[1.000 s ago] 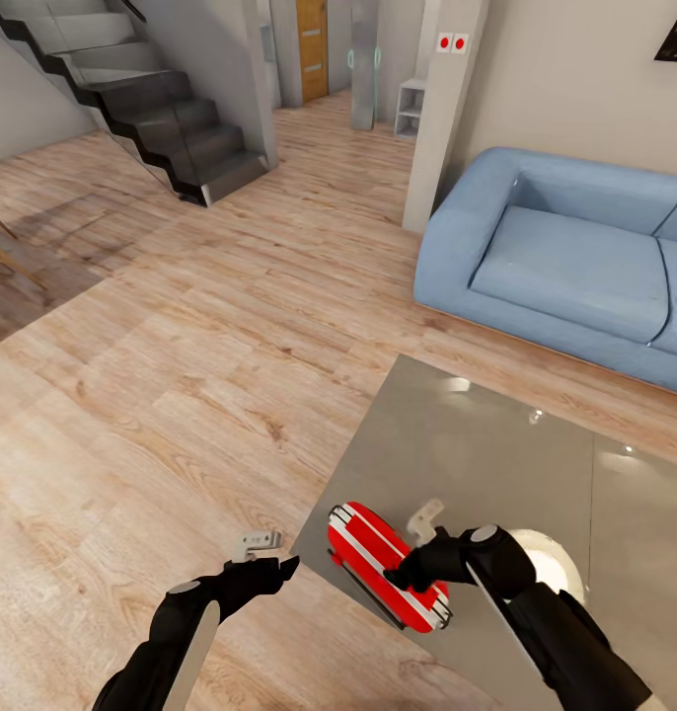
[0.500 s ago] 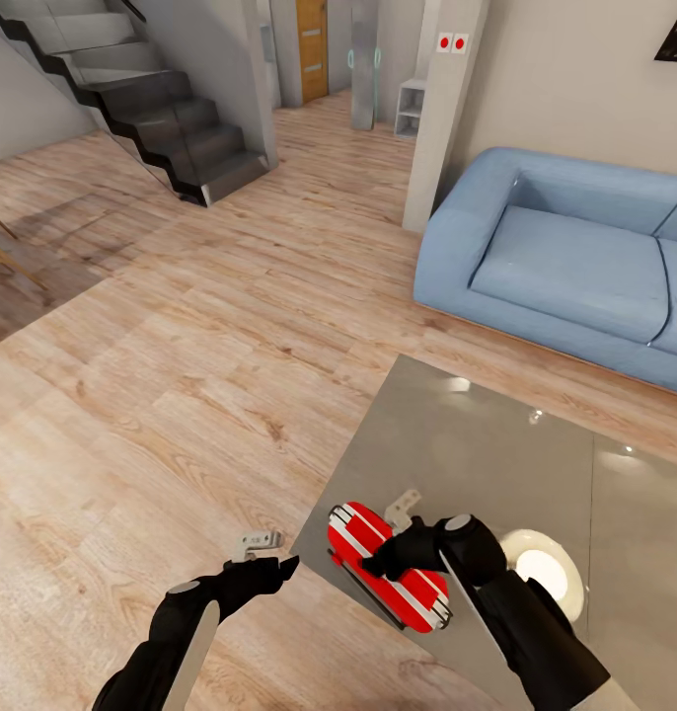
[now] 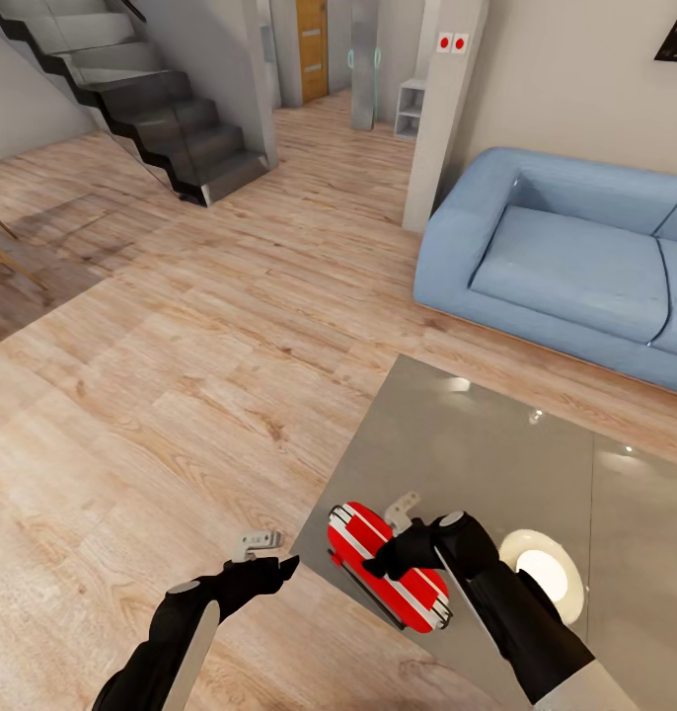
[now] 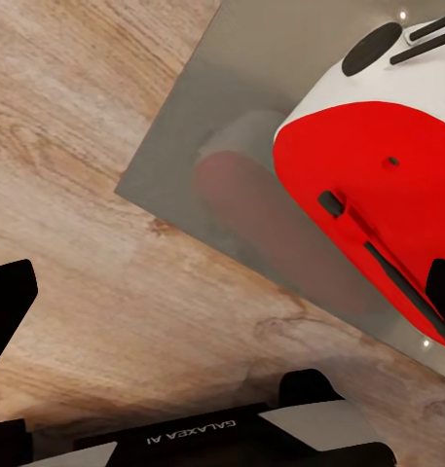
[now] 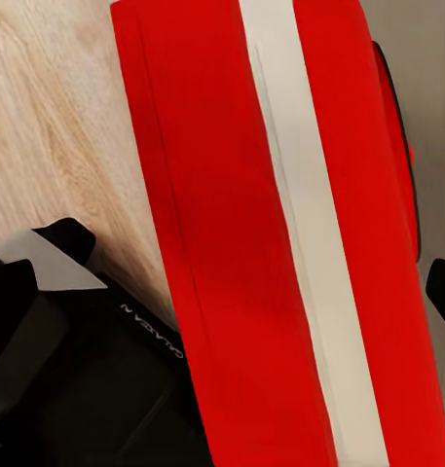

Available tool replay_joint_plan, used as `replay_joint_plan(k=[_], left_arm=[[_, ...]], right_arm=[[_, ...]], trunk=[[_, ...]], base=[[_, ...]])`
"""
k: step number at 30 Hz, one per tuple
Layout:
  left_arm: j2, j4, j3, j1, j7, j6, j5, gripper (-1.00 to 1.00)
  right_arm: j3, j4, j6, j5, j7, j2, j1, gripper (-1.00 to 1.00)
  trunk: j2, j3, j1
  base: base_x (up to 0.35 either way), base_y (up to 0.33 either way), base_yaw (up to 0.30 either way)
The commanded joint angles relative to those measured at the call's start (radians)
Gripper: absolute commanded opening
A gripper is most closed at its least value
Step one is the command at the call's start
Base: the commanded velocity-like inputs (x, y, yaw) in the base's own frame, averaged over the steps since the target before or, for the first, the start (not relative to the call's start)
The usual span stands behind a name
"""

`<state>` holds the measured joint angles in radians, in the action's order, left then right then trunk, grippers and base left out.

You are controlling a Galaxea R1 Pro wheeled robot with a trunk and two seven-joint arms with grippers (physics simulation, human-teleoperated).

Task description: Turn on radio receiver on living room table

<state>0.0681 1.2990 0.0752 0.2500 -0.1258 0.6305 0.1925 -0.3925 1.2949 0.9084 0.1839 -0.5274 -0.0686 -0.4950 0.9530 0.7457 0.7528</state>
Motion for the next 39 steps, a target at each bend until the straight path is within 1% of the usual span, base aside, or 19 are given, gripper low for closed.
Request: replay_joint_plan(k=[1, 5, 9, 11, 21, 33, 37, 39], left_arm=[[0.000, 0.000, 0.000, 0.000, 0.000, 0.000, 0.000, 1.00], [0.001, 0.000, 0.000, 0.000, 0.000, 0.000, 0.000, 1.00], [0.001, 0.000, 0.000, 0.000, 0.000, 0.000, 0.000, 1.00], [0.001, 0.000, 0.000, 0.000, 0.000, 0.000, 0.001, 1.00], [0.001, 0.000, 0.000, 0.000, 0.000, 0.000, 0.000, 1.00], [0.001, 0.000, 0.000, 0.000, 0.000, 0.000, 0.000, 1.00], [0.001, 0.000, 0.000, 0.000, 0.000, -0.001, 0.000, 1.00], [0.001, 0.000, 0.000, 0.000, 0.000, -0.001, 0.000, 1.00]], right_arm=[[0.000, -0.001, -0.001, 0.000, 0.000, -0.001, 0.000, 1.00], [-0.001, -0.024, -0.005, 0.007, 0.002, -0.005, 0.000, 1.00], [0.000, -0.056, -0.036, 0.047, 0.000, -0.007, 0.000, 1.00], [0.000, -0.066, -0.046, 0.060, -0.001, -0.006, 0.000, 1.00], [0.000, -0.085, -0.052, 0.067, 0.001, -0.003, 0.000, 1.00], [0.000, -0.087, -0.052, 0.072, 0.003, 0.000, 0.000, 1.00], [0.000, -0.088, -0.049, 0.114, 0.002, 0.000, 0.000, 1.00], [0.000, -0.088, -0.045, 0.146, -0.001, 0.001, 0.000, 1.00]], trunk=[[0.000, 0.000, 0.000], [0.000, 0.000, 0.000], [0.000, 0.000, 0.000], [0.000, 0.000, 0.000], [0.000, 0.000, 0.000], [0.000, 0.000, 0.000], [0.000, 0.000, 0.000], [0.000, 0.000, 0.000]], base=[[0.000, 0.000, 0.000], [0.000, 0.000, 0.000], [0.000, 0.000, 0.000], [0.000, 0.000, 0.000], [0.000, 0.000, 0.000], [0.000, 0.000, 0.000], [0.000, 0.000, 0.000], [0.000, 0.000, 0.000]])
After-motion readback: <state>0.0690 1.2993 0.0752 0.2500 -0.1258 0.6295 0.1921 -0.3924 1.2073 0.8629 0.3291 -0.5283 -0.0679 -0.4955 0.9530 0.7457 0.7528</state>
